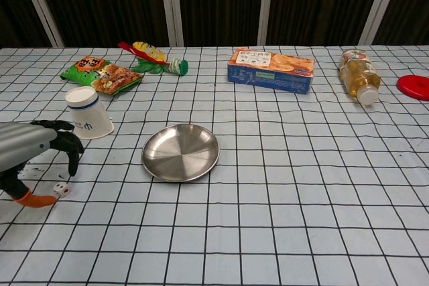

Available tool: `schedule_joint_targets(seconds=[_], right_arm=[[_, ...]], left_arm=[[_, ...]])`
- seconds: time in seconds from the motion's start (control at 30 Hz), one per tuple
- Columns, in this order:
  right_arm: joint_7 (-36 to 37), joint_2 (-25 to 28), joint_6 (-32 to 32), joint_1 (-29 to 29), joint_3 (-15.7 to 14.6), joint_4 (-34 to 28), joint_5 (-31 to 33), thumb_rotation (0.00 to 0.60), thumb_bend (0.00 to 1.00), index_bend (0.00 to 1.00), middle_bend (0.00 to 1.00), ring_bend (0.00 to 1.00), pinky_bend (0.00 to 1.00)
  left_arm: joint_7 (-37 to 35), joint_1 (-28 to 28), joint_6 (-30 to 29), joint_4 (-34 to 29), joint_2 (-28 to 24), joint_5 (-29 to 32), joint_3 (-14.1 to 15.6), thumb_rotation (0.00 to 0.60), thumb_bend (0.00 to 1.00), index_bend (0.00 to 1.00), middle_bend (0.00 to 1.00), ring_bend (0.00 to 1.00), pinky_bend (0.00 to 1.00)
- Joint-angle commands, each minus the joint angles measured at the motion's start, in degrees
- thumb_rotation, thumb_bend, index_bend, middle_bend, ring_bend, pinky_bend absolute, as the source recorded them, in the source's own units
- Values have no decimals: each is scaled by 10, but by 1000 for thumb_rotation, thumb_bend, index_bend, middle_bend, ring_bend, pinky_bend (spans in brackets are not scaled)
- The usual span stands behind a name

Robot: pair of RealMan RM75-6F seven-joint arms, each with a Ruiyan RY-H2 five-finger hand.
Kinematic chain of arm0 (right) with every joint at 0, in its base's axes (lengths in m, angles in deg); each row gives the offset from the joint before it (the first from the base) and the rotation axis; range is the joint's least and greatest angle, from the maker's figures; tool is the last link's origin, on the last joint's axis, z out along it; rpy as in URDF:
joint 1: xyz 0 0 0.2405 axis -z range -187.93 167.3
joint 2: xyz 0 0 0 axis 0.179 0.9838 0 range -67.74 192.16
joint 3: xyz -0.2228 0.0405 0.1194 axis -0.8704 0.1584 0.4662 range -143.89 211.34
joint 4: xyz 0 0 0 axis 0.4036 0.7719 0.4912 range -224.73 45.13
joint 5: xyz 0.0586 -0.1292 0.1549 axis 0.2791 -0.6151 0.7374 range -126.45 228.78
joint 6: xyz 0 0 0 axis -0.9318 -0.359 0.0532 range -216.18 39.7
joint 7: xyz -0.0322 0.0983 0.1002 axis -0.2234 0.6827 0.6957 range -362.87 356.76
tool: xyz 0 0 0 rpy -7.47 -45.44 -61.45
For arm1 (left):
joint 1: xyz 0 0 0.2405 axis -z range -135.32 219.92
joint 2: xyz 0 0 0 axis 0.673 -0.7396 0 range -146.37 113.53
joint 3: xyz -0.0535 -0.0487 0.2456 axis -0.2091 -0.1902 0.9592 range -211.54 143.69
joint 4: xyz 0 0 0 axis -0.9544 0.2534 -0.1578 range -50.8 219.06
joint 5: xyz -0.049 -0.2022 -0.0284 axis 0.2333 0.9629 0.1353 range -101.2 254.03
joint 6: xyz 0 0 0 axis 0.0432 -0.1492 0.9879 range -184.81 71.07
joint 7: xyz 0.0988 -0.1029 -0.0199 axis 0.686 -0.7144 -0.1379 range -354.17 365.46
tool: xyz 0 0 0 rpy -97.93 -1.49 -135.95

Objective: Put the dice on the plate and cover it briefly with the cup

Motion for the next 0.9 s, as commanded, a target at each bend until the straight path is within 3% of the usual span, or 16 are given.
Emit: schedule_joint_targets(seconds=[0.03, 0.9], right_arm=[[2, 0, 1, 0, 0, 1, 1, 600, 96, 248, 188, 126, 0], [6, -1, 9, -1, -2, 2, 4, 600, 96, 248, 188, 126, 0]], left_arm=[[1, 1, -4, 6, 5, 0, -1, 600, 397, 479, 213, 0, 0], [-8, 7, -2, 29, 16, 7, 8, 600, 417, 510, 221, 0, 0]])
